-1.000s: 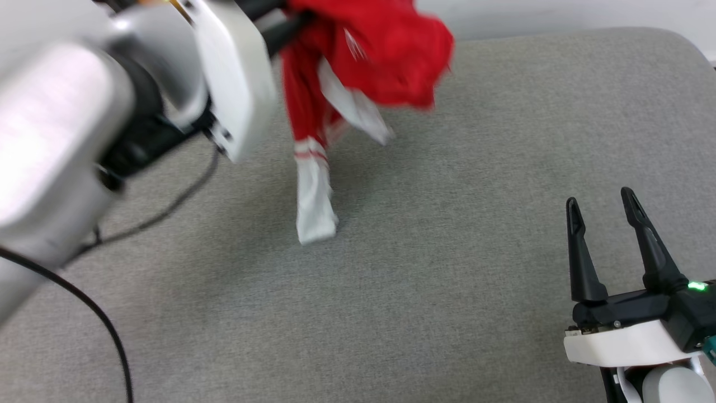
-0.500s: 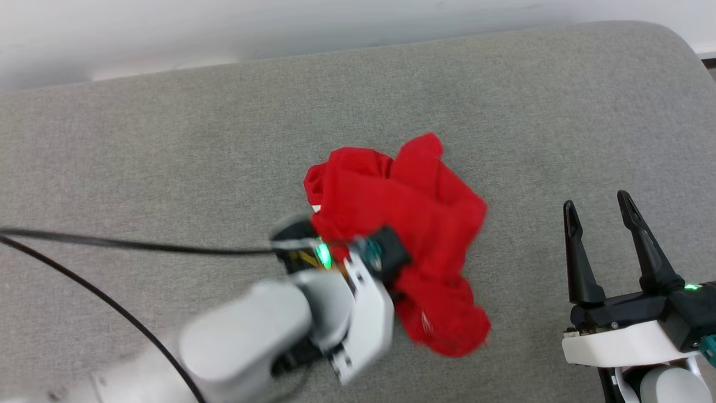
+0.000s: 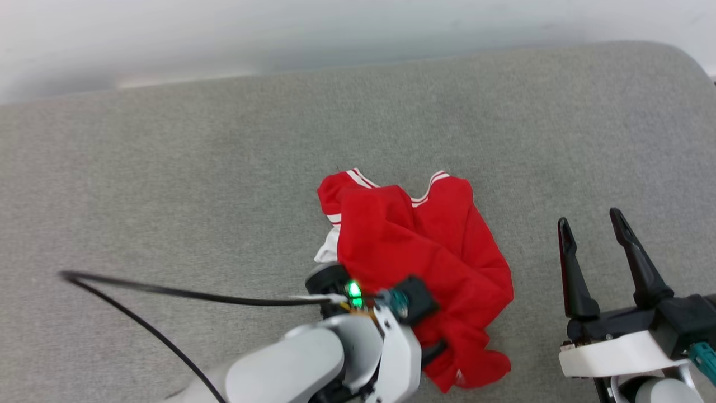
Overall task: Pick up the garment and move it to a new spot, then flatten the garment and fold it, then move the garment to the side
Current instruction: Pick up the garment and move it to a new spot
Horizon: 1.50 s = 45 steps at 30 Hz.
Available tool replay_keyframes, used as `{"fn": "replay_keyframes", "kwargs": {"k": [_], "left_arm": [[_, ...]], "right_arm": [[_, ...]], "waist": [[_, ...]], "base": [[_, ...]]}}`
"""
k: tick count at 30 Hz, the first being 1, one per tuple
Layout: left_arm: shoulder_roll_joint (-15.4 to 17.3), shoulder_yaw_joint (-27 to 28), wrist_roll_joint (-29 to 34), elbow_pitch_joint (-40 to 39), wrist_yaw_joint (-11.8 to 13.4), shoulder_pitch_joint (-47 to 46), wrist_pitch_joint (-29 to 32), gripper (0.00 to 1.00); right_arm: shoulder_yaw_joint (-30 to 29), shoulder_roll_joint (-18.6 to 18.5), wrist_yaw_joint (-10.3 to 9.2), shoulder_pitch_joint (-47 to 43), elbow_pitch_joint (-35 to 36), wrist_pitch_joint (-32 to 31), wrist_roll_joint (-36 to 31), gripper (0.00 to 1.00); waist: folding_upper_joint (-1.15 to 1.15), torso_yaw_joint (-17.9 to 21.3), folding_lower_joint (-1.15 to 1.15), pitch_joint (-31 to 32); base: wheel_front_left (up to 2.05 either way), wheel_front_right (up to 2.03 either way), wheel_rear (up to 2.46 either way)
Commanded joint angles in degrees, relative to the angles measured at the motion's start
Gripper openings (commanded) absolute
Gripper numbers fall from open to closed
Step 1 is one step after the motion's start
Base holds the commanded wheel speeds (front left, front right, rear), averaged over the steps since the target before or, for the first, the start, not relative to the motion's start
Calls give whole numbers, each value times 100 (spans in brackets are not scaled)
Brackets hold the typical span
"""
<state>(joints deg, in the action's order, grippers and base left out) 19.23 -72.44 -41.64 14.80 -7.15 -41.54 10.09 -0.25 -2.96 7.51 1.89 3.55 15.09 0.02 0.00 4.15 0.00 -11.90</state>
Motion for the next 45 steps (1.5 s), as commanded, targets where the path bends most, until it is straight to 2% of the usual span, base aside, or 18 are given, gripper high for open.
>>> {"fn": "replay_keyframes", "kwargs": {"k": [1,3,6,14,19,22,26,29,32,45], "left_arm": [[-34,84,7,-22,56,-86,-105,100],[-46,232,96,-111,195,-98,-425,100],[8,483,278,-269,548,-111,-892,100],[374,1329,764,-416,2000,273,-2217,100],[597,1992,858,-560,2777,799,-2505,100],[677,2610,1093,-862,3245,1187,-2536,100],[687,3425,1515,-1304,3649,1968,-2534,100],[615,3957,1776,-1528,3699,2513,-2535,100],[474,4394,1967,-1652,3574,3022,-2530,100],[-439,5574,2817,-1784,2642,4451,-2530,100]], "right_arm": [[-3,15,-4,-90,-15,12,-15,100],[-26,15,-3,-130,-47,12,-20,100],[-58,16,-3,-222,-69,12,-42,100],[-75,15,-4,-414,-85,12,-70,100],[-106,15,-4,-493,-90,12,-68,100],[-152,14,-4,-542,-87,12,-54,100],[-177,14,-4,-568,-118,12,7,100],[-175,14,-3,-574,-142,12,53,100],[-181,14,-3,-631,-176,12,127,100],[-245,14,-3,-812,-304,12,562,100]], "waist": [[0,-48,0,89],[0,-96,0,194],[0,-186,0,349],[0,-451,0,701],[0,-606,0,811],[0,-691,0,844],[0,-770,0,888],[0,-808,0,934],[0,-832,0,991],[0,-779,0,1179]], "base": [[0,0,0],[0,0,0],[0,0,0],[0,0,0],[0,0,0],[0,0,0],[0,0,0],[0,0,0],[0,0,0],[0,0,0]]}}
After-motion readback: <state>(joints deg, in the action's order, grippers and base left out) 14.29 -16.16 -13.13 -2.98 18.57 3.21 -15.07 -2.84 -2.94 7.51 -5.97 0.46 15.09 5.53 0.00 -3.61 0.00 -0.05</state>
